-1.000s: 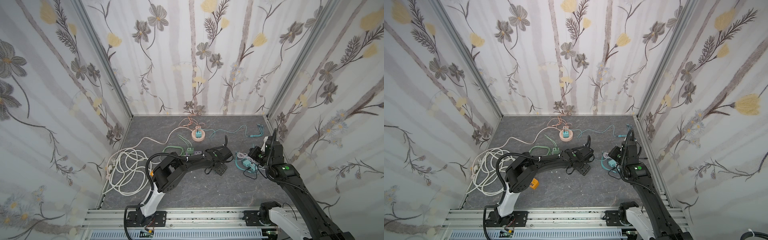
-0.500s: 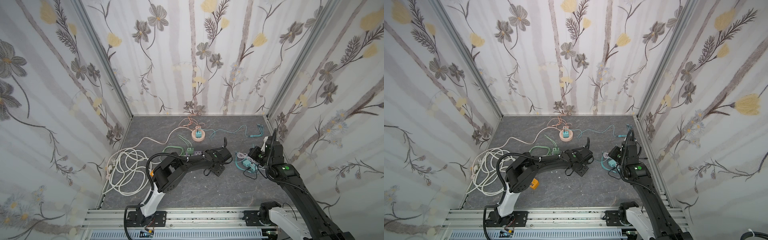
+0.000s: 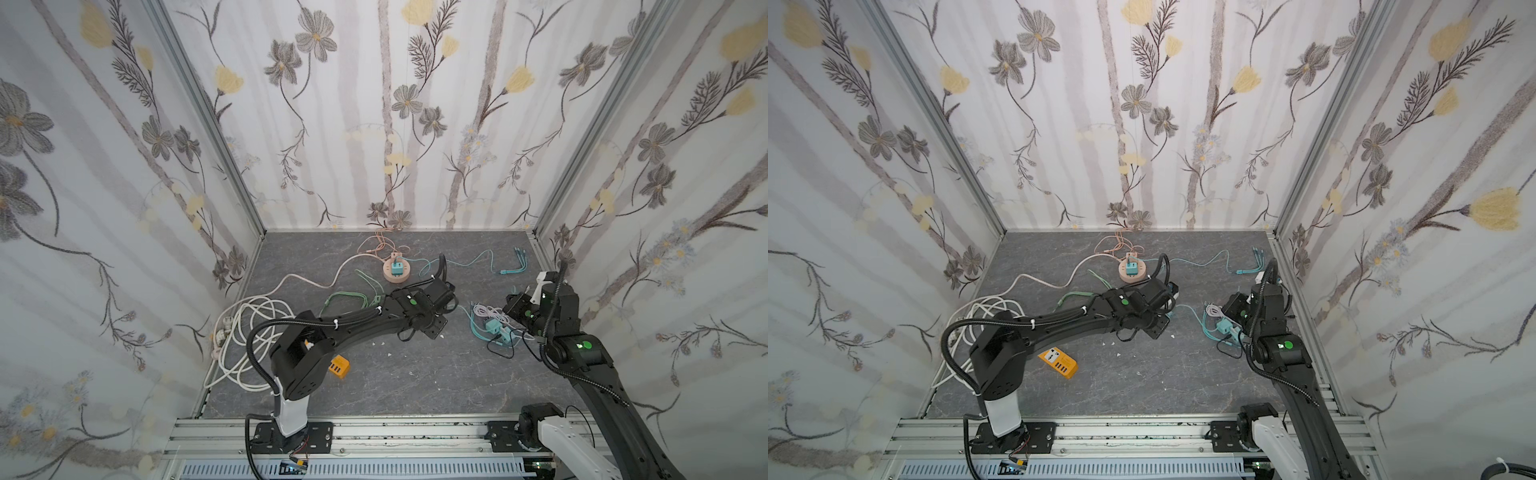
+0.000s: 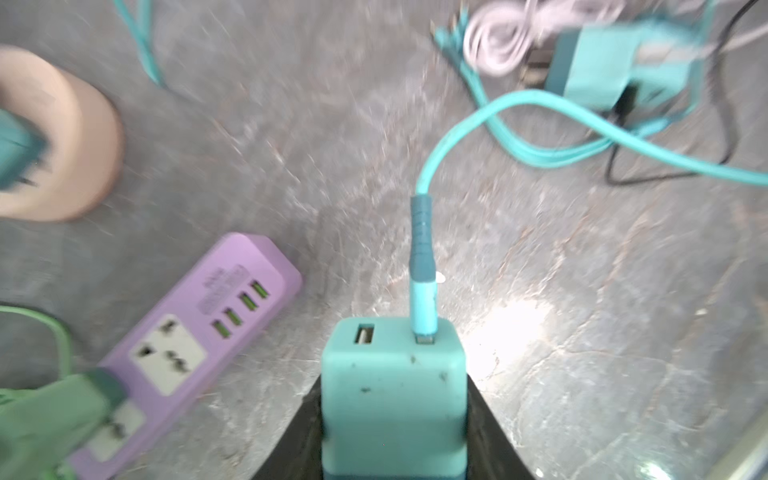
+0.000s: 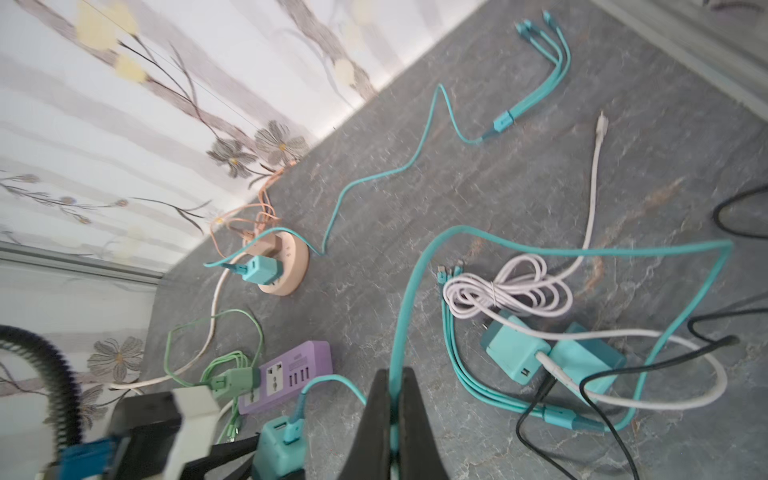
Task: Insert the plug
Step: 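Lift the teal charger with the left gripper while the right gripper raises the cable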
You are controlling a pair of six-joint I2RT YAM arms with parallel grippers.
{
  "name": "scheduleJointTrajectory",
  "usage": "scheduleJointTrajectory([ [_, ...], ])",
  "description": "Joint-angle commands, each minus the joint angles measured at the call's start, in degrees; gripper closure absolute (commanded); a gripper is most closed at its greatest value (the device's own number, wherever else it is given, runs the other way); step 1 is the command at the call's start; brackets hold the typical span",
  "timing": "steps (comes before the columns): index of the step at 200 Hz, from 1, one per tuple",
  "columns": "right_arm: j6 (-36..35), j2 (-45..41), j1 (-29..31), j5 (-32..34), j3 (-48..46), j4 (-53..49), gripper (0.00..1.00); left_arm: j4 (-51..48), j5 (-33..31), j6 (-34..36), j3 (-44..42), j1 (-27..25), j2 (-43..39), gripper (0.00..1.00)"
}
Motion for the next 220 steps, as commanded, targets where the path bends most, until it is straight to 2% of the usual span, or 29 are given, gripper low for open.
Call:
scheduleJointTrajectory([
  [1, -8.1, -1.5, -0.4, 4.7, 8.5, 1.7, 1.00, 1.9, 1.3, 3.3, 2.5, 1.5, -4.5, 1.00],
  [28, -19.5, 3.2, -1.5, 11.6, 27.6, -1.1, 1.00, -1.1, 3.6, 8.8, 12.5, 2.0, -5.2, 1.00],
  [43, -24.8, 6.8, -1.7, 13.4, 37.7, -1.2, 1.00, -1.3, 4.4, 9.1, 16.8, 2.0, -5.0, 1.00],
  [71, -30.2, 13.3, -1.7, 10.8, 54.7, -0.9, 1.00, 0.4, 10.8, 8.3, 20.8, 1.9, -5.2, 1.00],
  [94, -32.1, 15.9, -1.7, 6.9, 63.3, 0.2, 1.00, 0.8, 16.5, 8.3, 21.0, 1.3, -6.4, 1.00],
  [118, -32.0, 14.6, -1.6, 1.7, 63.0, 1.2, 1.00, 2.2, 20.1, 7.4, 18.3, 0.6, -8.4, 1.00],
  [153, -33.0, 11.7, -1.6, 4.2, 53.5, 0.5, 1.00, 2.9, 22.8, 6.0, 16.3, 0.5, -9.1, 1.00],
  [180, -32.8, 12.4, -1.6, 0.8, 55.1, -0.2, 1.00, 2.7, 23.4, 6.2, 17.1, 0.8, -8.7, 1.00],
  [220, -30.9, 13.8, -1.6, -1.3, 57.3, 4.9, 1.00, 2.9, 24.7, 6.5, 19.3, 1.3, -8.8, 1.00],
])
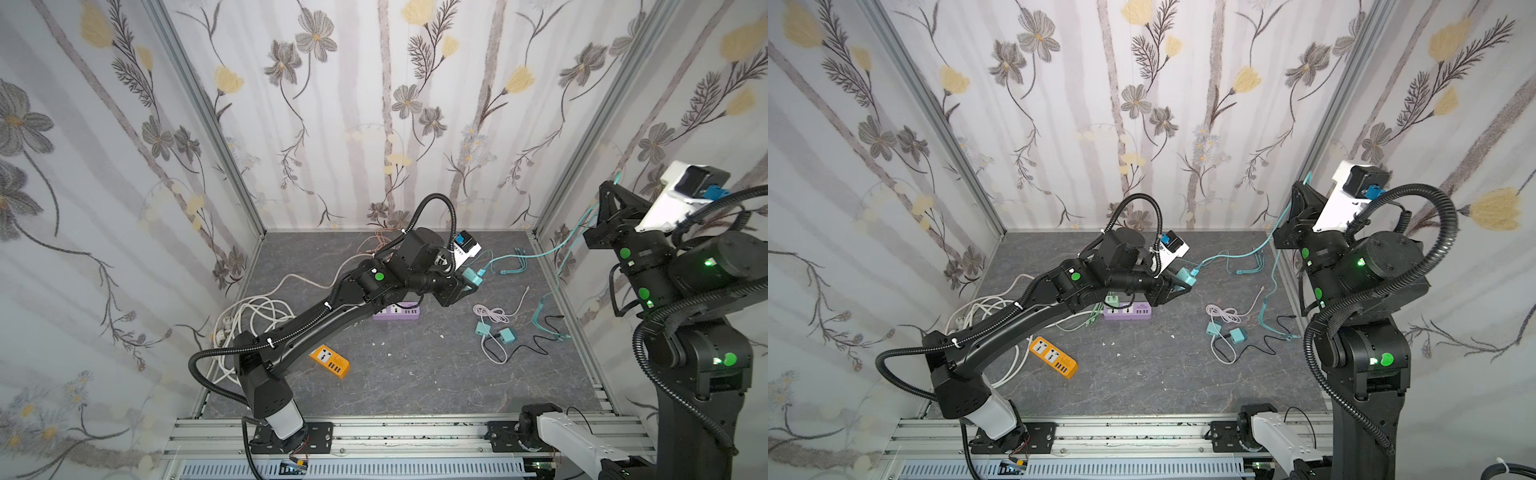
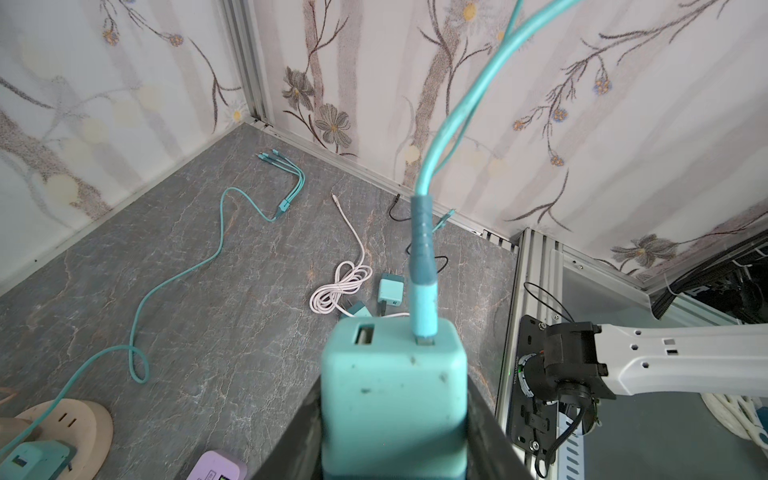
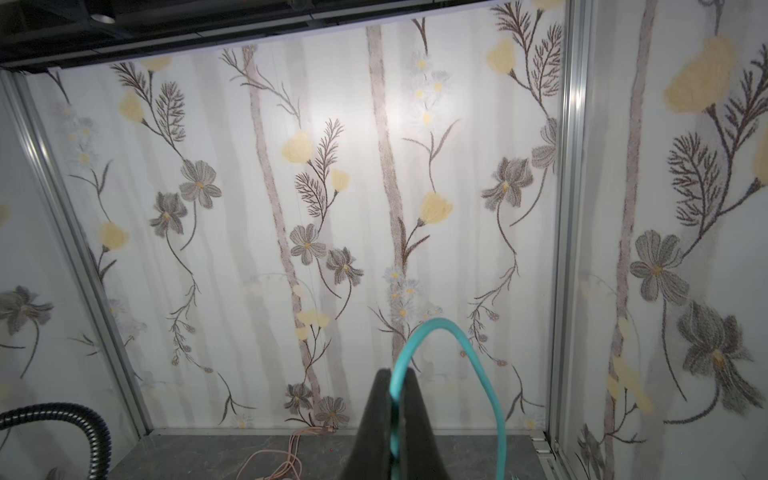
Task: Insert the plug
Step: 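Lift the teal charger with the left gripper while the right gripper raises the cable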
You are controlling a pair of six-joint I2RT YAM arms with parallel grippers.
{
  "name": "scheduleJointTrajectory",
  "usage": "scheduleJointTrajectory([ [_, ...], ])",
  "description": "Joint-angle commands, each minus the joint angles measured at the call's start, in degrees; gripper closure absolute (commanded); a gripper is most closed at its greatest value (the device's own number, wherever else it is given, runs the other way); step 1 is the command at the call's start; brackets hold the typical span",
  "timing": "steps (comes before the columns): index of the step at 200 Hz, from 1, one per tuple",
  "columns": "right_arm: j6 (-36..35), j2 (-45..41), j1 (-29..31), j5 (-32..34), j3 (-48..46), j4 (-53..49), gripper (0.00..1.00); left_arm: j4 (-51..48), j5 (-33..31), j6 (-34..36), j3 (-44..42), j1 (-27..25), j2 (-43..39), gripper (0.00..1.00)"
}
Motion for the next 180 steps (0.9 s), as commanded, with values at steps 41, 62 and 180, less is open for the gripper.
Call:
scheduleJointTrajectory([
  [41, 2.9, 4.4, 0.1, -6.8, -0.1, 11.2, 1.00, 0.5, -0.2, 0.6, 2.1, 1.3, -2.1, 1.00],
  [62, 3.9, 7.9, 0.1, -7.1, 0.5, 16.6, 1.00, -0.6, -1.6, 1.0, 5.1, 4.1, -1.1, 1.00],
  [180, 3.2, 36.0, 0.2, -8.3, 21.1, 22.8, 1.00, -1.7, -4.4, 6.9, 31.1, 14.9, 18.7, 1.00],
])
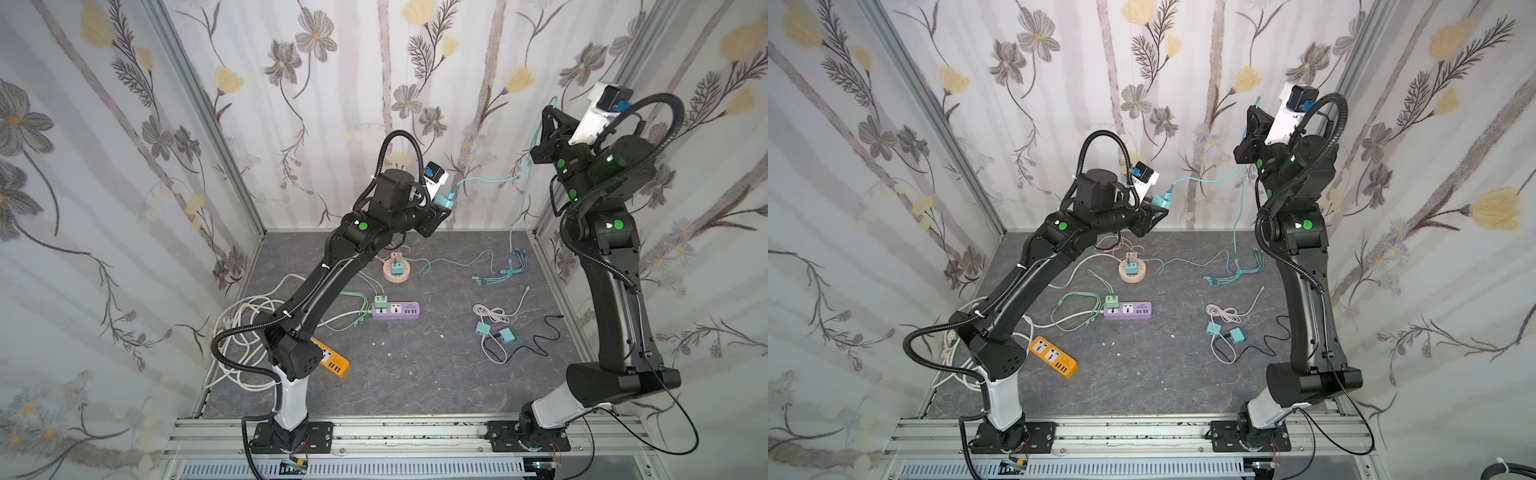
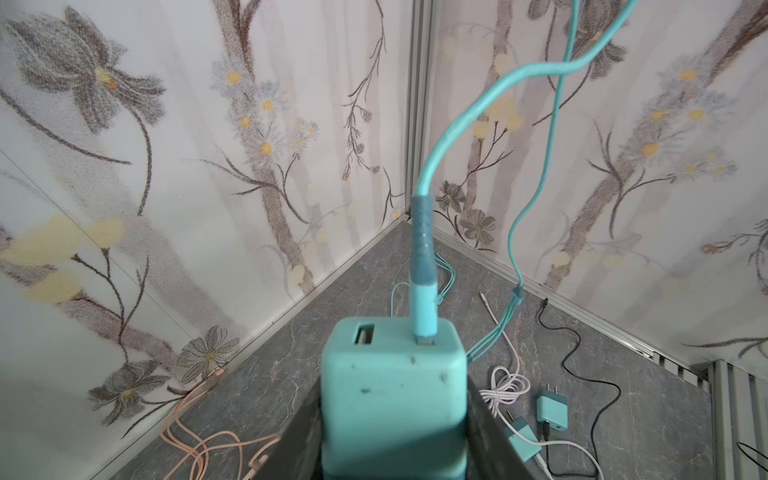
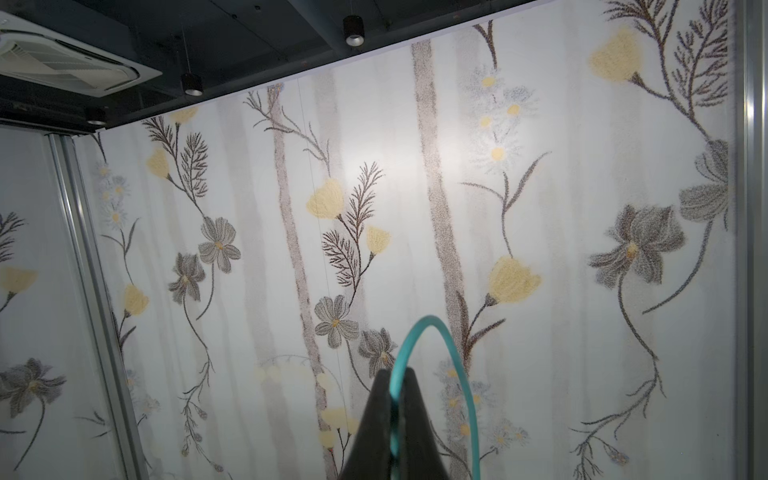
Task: Insert the plug
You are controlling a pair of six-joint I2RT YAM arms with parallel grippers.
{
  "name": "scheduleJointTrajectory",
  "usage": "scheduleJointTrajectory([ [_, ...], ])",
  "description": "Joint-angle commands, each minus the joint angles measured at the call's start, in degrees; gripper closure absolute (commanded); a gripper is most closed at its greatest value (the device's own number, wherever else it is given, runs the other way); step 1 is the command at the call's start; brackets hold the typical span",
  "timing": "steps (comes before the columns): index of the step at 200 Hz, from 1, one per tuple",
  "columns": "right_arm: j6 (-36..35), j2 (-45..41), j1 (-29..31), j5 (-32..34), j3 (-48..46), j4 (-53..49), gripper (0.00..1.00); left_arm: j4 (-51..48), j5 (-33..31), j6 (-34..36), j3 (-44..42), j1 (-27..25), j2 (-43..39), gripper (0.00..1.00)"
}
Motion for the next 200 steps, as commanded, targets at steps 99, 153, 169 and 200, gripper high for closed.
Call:
scheduleJointTrajectory([
  [99, -3.4, -6.4, -0.1, 3.3, -39.5, -7.3, 0.61, 5.0, 6.3, -3.3, -18.4, 0.6, 4.5, 1.00],
  [153, 1.7, -17.3, -0.9, 11.0, -47.9, -19.3, 0.01, 3.3, 10.7, 2.1, -25.5, 0.8, 1.0, 1.00],
  [169, 4.0, -21.3, -1.7, 12.8, -50.6, -21.3, 0.01, 1.7, 13.5, 4.5, -26.5, 0.8, 0.3, 1.00],
  [200, 4.0, -28.0, -3.2, 5.6, -55.7, -22.1, 0.01, 0.3, 16.2, 8.4, -28.8, 0.7, -1.1, 1.00],
])
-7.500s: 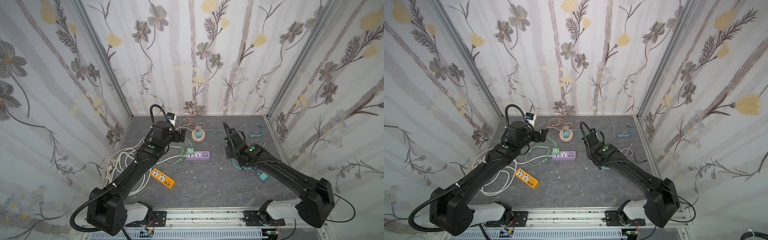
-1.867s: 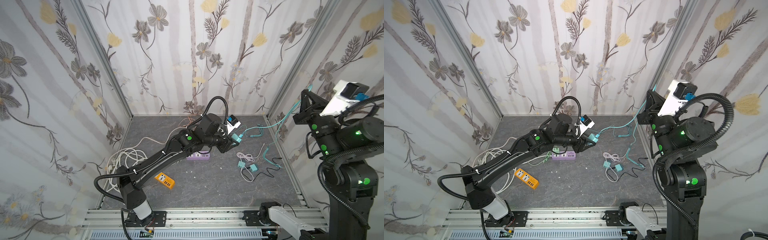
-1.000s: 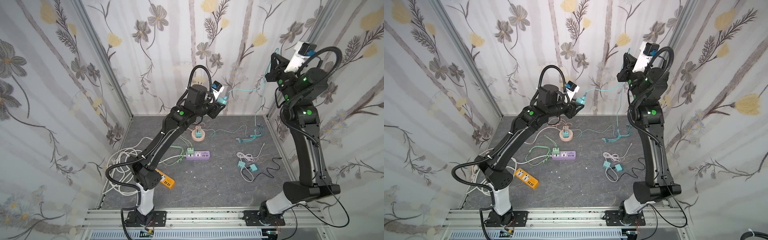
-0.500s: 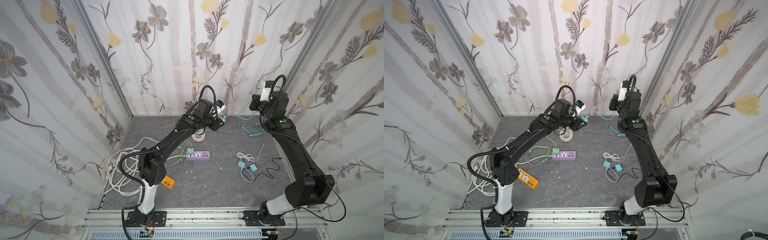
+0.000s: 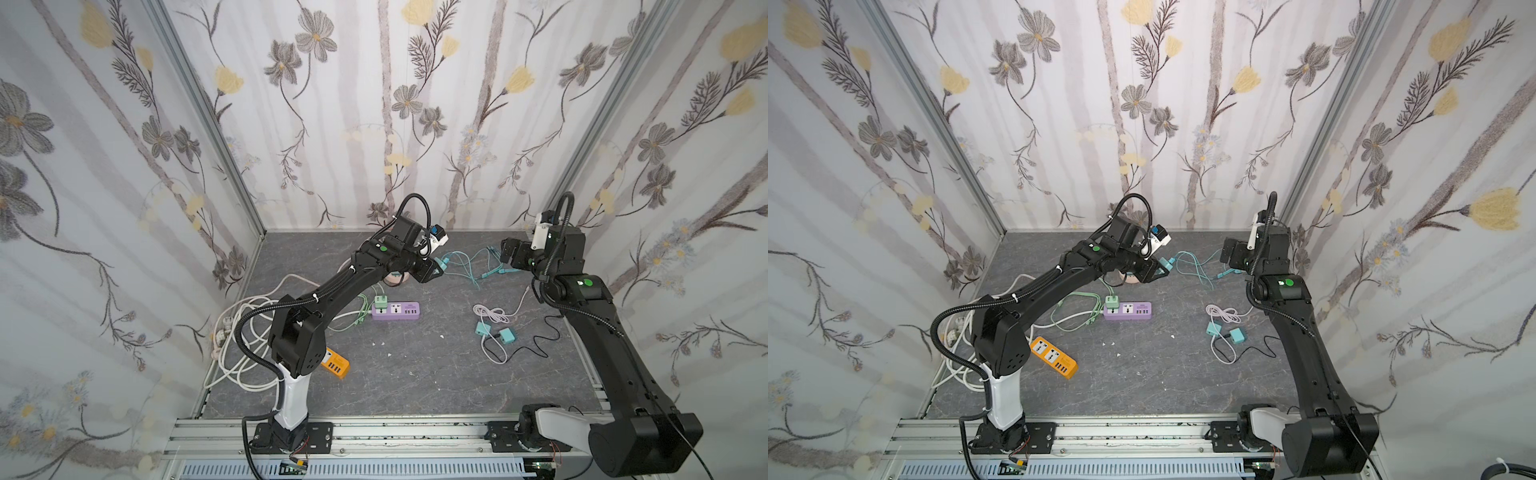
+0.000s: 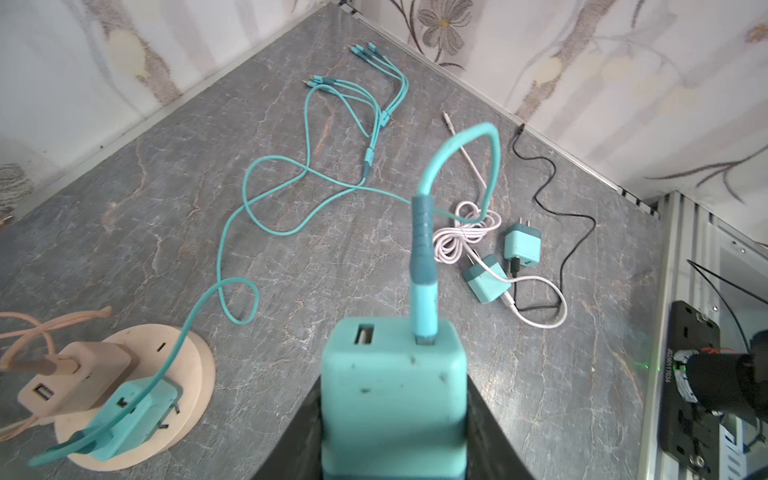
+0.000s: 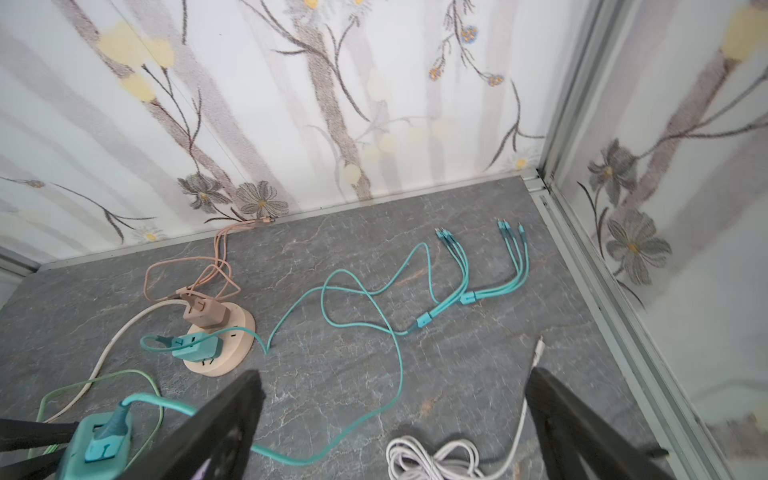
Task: Insert the plug
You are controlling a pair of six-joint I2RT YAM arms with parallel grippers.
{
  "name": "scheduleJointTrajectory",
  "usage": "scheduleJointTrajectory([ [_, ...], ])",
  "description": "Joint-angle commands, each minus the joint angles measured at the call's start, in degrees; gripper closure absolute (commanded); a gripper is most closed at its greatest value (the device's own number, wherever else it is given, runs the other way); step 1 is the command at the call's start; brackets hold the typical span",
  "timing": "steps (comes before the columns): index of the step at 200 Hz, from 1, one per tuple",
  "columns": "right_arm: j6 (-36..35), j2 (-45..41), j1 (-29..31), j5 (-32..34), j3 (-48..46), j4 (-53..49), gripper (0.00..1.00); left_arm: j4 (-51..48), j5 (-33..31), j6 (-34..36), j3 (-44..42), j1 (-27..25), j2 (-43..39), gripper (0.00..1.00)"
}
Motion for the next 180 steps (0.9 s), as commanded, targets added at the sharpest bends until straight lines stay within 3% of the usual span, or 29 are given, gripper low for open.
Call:
scheduleJointTrajectory([
  [1, 0.9, -3.5, -0.5, -4.9, -2.7, -1.6, 0.01, -1.3, 4.3, 5.2, -1.5, -0.1, -1.3, 1.00],
  [64, -0.5, -9.6, -0.5, -25.5, -7.0, -8.8, 0.03, 5.3, 0.1, 15.2, -14.0, -2.2, -8.2, 1.00],
  [99, 8.0, -10.7, -0.1, -40.6, -12.0, -3.1, 0.06, 11.5, -3.1, 16.5, -18.4, -2.5, -10.5, 1.00],
  [122, 14.3, -12.6, 1.7, -41.5, -18.8, 6.7, 0.04, 12.1, -3.7, 18.1, -18.7, -2.9, -10.8, 1.00],
  [155, 16.3, -12.0, 6.1, -42.9, -22.7, 13.4, 0.13, 20.1, -3.0, 21.8, -25.3, -4.0, -13.2, 1.00],
  [180, 13.8, -10.6, 11.4, -36.2, -23.3, 13.1, 0.16, 24.3, -2.3, 24.6, -29.1, -4.9, -14.9, 1.00],
])
